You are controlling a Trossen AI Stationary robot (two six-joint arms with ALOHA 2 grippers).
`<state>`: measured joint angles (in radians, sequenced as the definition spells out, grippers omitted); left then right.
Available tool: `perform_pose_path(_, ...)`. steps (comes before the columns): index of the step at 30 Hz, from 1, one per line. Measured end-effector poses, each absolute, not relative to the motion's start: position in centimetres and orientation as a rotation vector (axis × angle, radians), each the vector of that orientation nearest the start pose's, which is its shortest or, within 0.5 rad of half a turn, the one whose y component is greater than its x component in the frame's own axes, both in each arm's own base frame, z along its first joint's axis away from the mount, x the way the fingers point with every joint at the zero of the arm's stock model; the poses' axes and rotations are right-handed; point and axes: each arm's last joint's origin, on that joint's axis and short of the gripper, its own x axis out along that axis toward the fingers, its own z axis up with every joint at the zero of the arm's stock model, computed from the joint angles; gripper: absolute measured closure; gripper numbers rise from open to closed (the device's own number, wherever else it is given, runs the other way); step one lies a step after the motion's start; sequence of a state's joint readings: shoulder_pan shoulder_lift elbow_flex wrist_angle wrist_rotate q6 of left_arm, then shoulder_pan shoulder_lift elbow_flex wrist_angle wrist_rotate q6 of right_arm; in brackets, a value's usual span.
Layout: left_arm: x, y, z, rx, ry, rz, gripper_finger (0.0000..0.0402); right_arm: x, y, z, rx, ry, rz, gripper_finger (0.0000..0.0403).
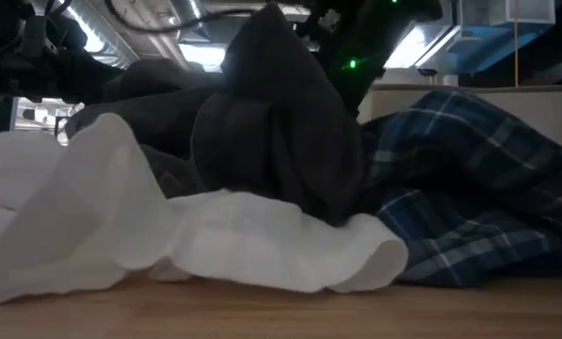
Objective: Sort clothes
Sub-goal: Put the gray pants in the right laundry organizer
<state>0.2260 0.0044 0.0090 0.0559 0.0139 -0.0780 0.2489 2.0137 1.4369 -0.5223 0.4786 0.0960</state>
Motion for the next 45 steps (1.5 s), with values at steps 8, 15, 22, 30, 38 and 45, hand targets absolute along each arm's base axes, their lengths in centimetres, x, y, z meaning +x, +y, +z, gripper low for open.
perform_pose_path(8,9.5,2.1,17.2,-0.07,-0.069,0.21,0.0398,38.9,9.0,23.3,-0.313,0.871,-0.241,0.039)
perform_pose_path(15,9.5,2.1,17.2,-0.064,-0.068,0.21,0.0398,37.1,8.4,28.2,-0.294,0.734,-0.265,0.0394)
perform_pose_path(22,9.5,2.1,17.2,-0.063,-0.068,0.21,0.0398,35.1,7.7,32.9,-0.314,0.579,-0.315,0.039)
perform_pose_path(30,9.5,2.1,17.2,-0.063,-0.068,0.21,0.0398,32.3,6.7,37.9,-0.345,0.392,-0.398,0.0391)
perform_pose_path(38,9.5,2.1,17.2,-0.063,-0.068,0.21,0.0398,28.9,5.6,42.3,-0.383,0.232,-0.479,0.0393)
perform_pose_path(45,9.5,2.1,17.2,-0.063,-0.068,0.21,0.0398,26.2,4.8,45.7,-0.426,0.098,-0.567,0.0393)
